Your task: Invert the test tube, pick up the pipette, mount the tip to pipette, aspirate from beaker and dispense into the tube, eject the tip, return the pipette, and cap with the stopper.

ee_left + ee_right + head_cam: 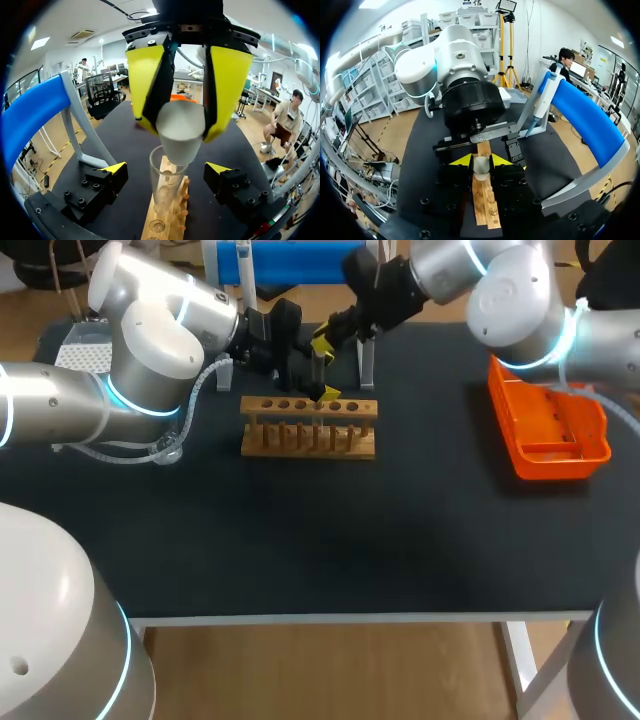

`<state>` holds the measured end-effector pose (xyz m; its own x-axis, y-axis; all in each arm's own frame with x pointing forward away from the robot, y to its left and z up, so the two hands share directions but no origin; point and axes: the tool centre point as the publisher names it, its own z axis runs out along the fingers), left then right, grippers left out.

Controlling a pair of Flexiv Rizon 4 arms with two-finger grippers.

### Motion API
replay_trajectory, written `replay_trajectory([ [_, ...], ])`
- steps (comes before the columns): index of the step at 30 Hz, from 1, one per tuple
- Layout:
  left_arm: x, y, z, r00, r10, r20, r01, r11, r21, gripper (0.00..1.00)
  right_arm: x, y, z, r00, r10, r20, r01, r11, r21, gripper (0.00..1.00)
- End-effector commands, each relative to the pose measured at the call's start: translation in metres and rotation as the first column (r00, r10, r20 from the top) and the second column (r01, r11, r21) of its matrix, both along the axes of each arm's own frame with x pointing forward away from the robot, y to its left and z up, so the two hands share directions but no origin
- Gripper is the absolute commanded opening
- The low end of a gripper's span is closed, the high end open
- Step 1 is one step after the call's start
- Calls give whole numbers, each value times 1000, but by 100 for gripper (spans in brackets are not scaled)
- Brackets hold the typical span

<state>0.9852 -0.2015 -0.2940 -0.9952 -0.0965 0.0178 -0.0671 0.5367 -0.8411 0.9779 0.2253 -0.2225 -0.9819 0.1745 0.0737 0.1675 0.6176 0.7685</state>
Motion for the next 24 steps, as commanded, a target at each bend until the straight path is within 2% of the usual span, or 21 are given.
replay_trajectory([
  [1,1,0,1,1000,-2,-3,2,1000,3,100,1,-1,2,1000,1,-1,-1,1000,5,0],
  [11,1,0,1,1000,-2,-3,2,1000,3,100,0,1,10,1000,2,-8,-2,1000,25,0],
  [24,1,0,1,1000,-2,-3,2,1000,3,100,0,1,4,1000,2,-6,-2,1000,10,0],
])
